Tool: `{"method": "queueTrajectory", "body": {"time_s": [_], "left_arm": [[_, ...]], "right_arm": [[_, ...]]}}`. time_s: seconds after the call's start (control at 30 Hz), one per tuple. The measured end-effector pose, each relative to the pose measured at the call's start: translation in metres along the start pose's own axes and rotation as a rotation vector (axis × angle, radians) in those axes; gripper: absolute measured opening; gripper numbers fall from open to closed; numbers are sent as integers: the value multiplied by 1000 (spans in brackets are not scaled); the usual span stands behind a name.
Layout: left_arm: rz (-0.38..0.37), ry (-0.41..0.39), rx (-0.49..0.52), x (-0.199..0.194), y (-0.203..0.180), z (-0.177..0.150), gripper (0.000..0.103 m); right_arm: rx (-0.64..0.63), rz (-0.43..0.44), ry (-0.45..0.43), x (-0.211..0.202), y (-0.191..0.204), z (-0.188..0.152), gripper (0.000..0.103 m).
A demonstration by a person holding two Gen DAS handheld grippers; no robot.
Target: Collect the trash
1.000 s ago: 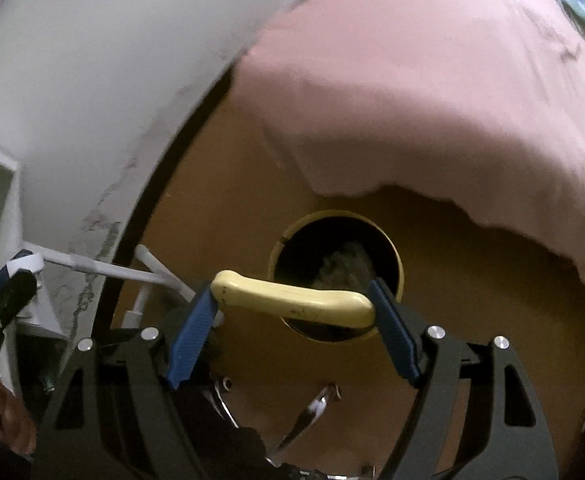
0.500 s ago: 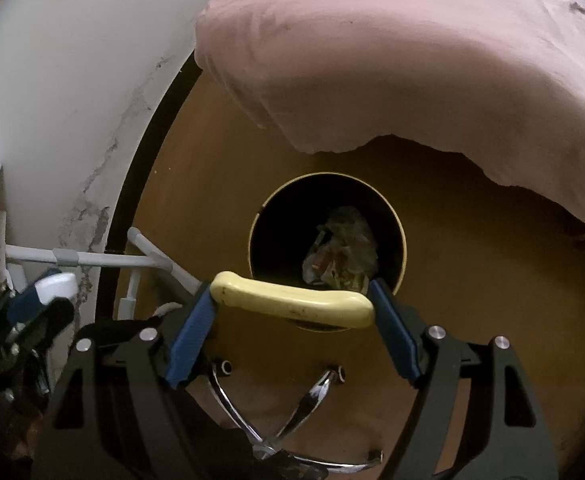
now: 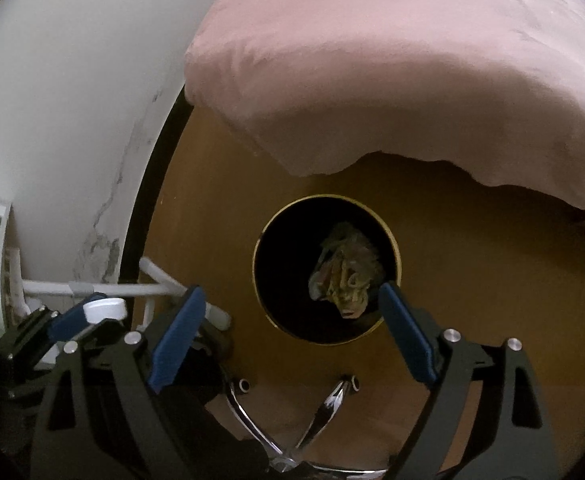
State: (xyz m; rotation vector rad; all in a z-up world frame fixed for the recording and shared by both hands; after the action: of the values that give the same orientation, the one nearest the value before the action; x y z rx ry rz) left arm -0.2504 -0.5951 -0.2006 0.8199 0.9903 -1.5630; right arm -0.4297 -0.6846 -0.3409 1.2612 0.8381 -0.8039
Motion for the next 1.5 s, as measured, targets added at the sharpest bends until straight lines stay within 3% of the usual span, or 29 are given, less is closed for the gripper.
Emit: {"method": "queueTrajectory", "body": {"time_s": [0.07, 0.3, 0.43, 0.6, 0.7, 0.87, 1.07, 1.2, 1.27, 1.5], "left_arm": [[8, -7, 6, -1, -5, 5, 69], [55, -66, -1, -39, -4, 5, 89], [160, -131, -34, -94, 15, -10, 94], [283, -242, -166, -190, 63, -52, 96], [418, -294, -272, -249, 103, -98, 97], [646, -328, -568, -341, 173, -214, 97], [900, -336, -871, -426, 207, -362, 97], [968, -326, -1003, -451, 204, -429, 97], [980, -338, -1045, -457, 200, -454, 97], [975, -380, -1121, -467, 189, -482, 97]], "right_arm": [[13, -11, -25, -12, -5, 0, 87], [-37, -38, -95, -49, 16, 1, 88], [-162, -36, -155, -72, 73, 2, 93], [-432, 17, -229, -92, 196, -10, 96], [-603, 103, -235, -94, 282, -35, 96], [-871, 254, -209, -88, 416, -105, 96], [-1108, 400, -155, -79, 529, -209, 96], [-1190, 462, -141, -82, 561, -261, 96], [-1224, 443, -134, -76, 569, -280, 96], [-1276, 413, -175, -77, 575, -305, 96]]}}
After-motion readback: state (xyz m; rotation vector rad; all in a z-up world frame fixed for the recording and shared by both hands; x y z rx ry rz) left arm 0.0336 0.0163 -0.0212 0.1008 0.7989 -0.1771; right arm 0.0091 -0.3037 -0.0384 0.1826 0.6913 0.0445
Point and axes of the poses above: each gripper's, at about its wrist camera, not at the fingertips, and x roughly the way its jaws point, y to its left, z to its top, the point moved 4 cm from there along x, roughly the way its jaws point
